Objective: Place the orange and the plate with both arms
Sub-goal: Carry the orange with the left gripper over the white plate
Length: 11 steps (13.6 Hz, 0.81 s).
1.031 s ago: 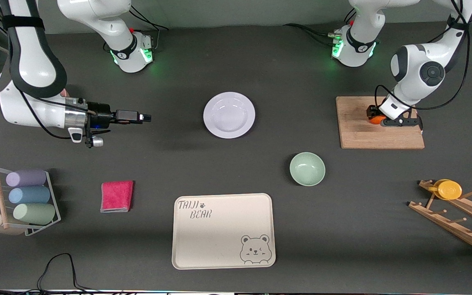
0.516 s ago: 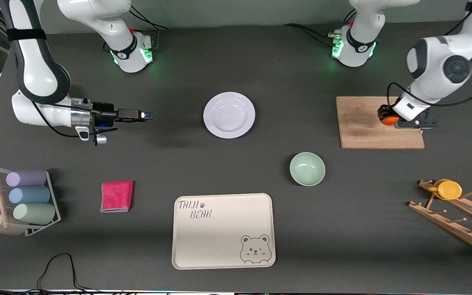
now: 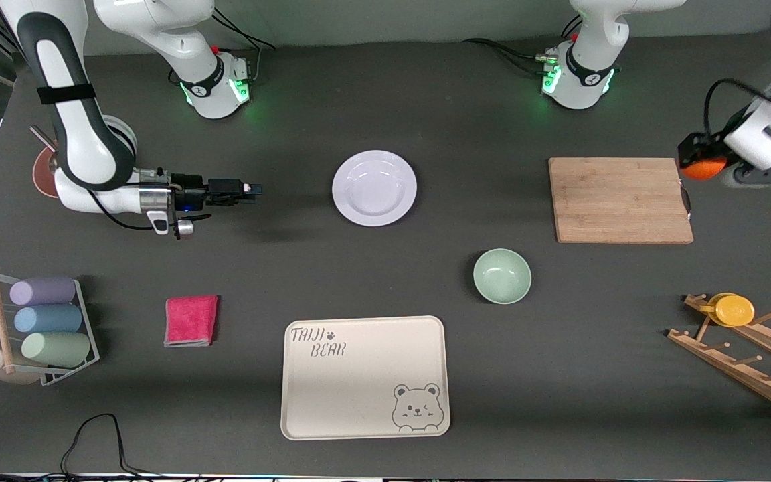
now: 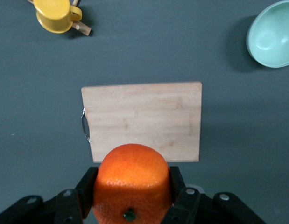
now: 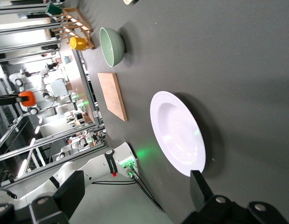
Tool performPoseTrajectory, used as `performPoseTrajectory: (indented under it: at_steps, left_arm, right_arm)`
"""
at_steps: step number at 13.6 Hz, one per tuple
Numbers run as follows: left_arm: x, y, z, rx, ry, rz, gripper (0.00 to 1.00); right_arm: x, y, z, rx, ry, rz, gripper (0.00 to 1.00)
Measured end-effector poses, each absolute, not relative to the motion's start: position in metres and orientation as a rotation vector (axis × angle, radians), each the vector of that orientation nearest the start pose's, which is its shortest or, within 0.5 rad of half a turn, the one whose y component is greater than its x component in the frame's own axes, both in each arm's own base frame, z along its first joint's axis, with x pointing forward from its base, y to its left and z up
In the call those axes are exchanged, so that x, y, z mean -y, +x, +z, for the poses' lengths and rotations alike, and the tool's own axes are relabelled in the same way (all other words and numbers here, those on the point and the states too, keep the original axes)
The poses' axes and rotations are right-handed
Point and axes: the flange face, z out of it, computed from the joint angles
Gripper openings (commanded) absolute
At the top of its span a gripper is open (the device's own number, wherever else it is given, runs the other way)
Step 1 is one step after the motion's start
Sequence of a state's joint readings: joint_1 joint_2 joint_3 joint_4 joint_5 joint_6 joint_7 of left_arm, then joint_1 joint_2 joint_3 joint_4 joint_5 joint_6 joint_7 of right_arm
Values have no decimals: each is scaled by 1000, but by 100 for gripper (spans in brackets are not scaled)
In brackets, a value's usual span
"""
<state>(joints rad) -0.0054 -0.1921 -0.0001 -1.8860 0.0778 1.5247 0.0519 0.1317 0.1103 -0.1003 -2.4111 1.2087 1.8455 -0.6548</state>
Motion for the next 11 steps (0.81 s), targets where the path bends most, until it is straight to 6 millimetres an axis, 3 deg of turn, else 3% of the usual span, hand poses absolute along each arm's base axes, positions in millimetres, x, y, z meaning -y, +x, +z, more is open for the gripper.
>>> performPoseTrajectory:
  at_steps: [2,3,6,8,11]
  left_arm:
    - [4,486,607,-110,-3051,248,0]
    - [6,490,613,-115,-3052,237,0]
    - [9,498,611,-120,-3065,249,0]
    - [15,499,608,-109,-3082,259,0]
    - [59,497,607,-50,-3087,255,0]
  right_arm:
    - [-97,441,244,-101,-2021,261,100]
    - [-105,436,236,-105,-2022,255,100]
    - [-130,423,223,-93,-2044,236,100]
    - [-129,420,218,-78,-2053,223,100]
    - [-126,415,206,-65,-2038,189,100]
